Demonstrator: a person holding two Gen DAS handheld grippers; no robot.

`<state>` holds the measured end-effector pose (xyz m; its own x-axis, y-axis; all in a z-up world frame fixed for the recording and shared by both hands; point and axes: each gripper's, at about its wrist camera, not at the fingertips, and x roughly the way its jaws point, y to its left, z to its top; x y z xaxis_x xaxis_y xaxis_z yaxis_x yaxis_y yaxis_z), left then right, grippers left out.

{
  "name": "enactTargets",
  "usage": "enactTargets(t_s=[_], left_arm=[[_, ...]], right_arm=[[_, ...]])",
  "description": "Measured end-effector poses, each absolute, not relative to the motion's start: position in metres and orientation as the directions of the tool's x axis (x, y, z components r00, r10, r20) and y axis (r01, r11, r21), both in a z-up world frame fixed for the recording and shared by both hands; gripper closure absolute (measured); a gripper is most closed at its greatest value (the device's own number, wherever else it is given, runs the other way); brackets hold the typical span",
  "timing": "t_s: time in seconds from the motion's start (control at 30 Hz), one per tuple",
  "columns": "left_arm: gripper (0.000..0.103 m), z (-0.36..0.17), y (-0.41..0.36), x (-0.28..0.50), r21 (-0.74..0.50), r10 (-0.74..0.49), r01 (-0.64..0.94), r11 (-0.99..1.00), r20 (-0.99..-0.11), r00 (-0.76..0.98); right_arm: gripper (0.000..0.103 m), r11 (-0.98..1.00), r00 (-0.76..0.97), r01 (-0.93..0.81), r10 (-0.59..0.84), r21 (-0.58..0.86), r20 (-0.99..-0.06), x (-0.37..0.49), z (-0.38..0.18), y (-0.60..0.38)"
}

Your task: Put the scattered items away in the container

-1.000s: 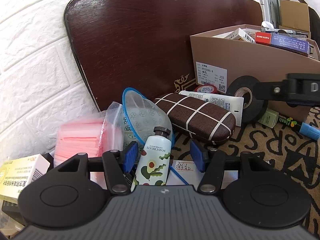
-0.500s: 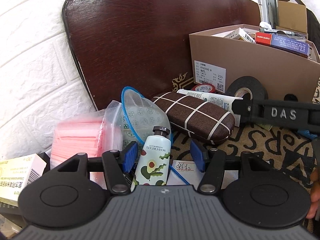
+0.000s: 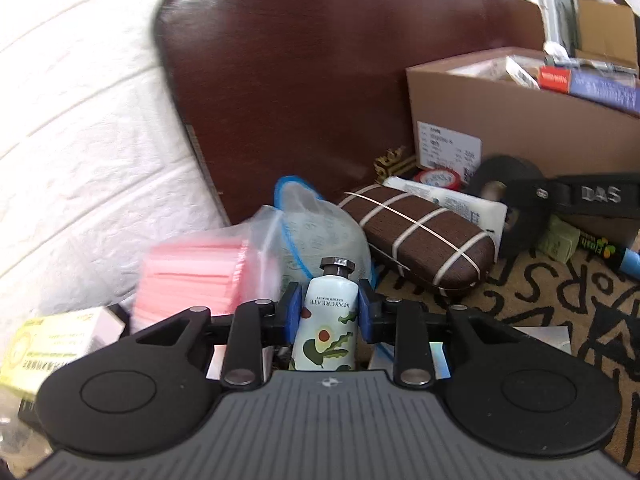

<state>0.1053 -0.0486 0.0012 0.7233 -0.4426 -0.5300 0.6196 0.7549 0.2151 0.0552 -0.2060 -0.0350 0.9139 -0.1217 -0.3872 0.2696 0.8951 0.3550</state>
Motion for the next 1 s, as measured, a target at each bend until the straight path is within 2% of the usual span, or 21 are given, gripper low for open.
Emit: enactTargets(t_s=[0.5,0.83,1.0], left_arm=[[0.075,0.057,-0.02,0.041,0.085,-0.459,0.53,0.844,-0.399,0.794],[0.075,0.079,-0.048,0.0,0.007,-0.507,0.551,0.834,-0.384,0.772],[0.075,0.086,-0.071,-0.011,0.011,-0.516,0.56,0.829,-0.372,0.771]], right_arm=[[0.086,0.961,0.94,0.121,-0.031,0.247,-0.341,0.004,0.003,-0.194],[0.086,0.983,0.962,-0.006,0.055,0.181,-0.266,-0.053,0.05,-0.197],[0.086,0.986,0.97,-0.036,0.074,0.165,-0.232,-0.074,0.069,-0.209]])
